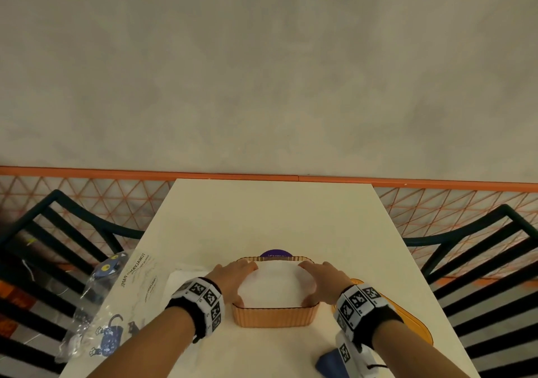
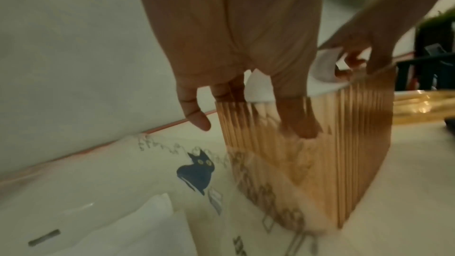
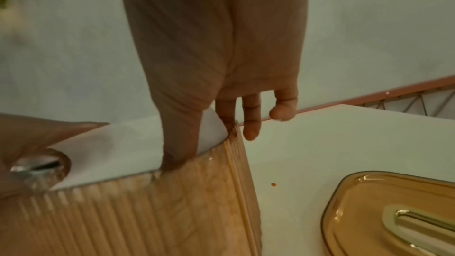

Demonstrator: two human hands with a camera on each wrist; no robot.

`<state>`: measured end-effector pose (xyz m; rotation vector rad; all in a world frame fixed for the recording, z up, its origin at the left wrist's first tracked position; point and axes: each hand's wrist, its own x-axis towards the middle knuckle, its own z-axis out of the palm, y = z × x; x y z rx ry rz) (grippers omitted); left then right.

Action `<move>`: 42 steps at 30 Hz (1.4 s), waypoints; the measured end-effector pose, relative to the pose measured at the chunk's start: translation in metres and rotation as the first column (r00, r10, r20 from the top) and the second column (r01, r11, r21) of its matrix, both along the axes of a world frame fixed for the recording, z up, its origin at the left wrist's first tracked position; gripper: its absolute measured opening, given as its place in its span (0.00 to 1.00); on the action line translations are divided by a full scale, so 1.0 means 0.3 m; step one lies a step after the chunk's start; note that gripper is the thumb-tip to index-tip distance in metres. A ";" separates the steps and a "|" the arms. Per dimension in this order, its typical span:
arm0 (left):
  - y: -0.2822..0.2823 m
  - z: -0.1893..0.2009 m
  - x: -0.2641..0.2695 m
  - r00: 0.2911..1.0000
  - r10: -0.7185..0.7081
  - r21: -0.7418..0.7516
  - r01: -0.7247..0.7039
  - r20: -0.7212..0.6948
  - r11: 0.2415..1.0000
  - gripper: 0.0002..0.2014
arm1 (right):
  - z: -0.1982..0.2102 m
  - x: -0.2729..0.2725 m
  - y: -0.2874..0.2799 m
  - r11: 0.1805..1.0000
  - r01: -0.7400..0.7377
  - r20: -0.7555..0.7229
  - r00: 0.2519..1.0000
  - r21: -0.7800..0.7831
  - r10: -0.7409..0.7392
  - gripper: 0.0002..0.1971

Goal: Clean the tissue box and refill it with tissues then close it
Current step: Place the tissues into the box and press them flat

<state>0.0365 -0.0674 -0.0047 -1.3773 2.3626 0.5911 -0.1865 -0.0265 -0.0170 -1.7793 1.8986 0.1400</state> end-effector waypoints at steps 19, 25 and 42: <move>-0.027 -0.028 -0.019 0.972 -0.086 -0.409 -0.012 -0.219 0.912 0.09 | 0.021 0.063 0.007 0.914 -0.121 -0.131 0.988 -0.386 0.076 0.06; 0.028 -0.080 0.020 0.959 -0.274 -0.481 0.207 -0.072 0.852 0.17 | -0.007 0.060 0.043 0.896 -0.221 -0.159 0.972 -0.386 0.171 0.06; 0.031 -0.085 0.036 0.954 -0.152 -0.281 0.076 -0.260 0.957 0.12 | 0.016 0.024 0.037 0.955 -0.183 -0.008 0.982 -0.235 0.187 0.09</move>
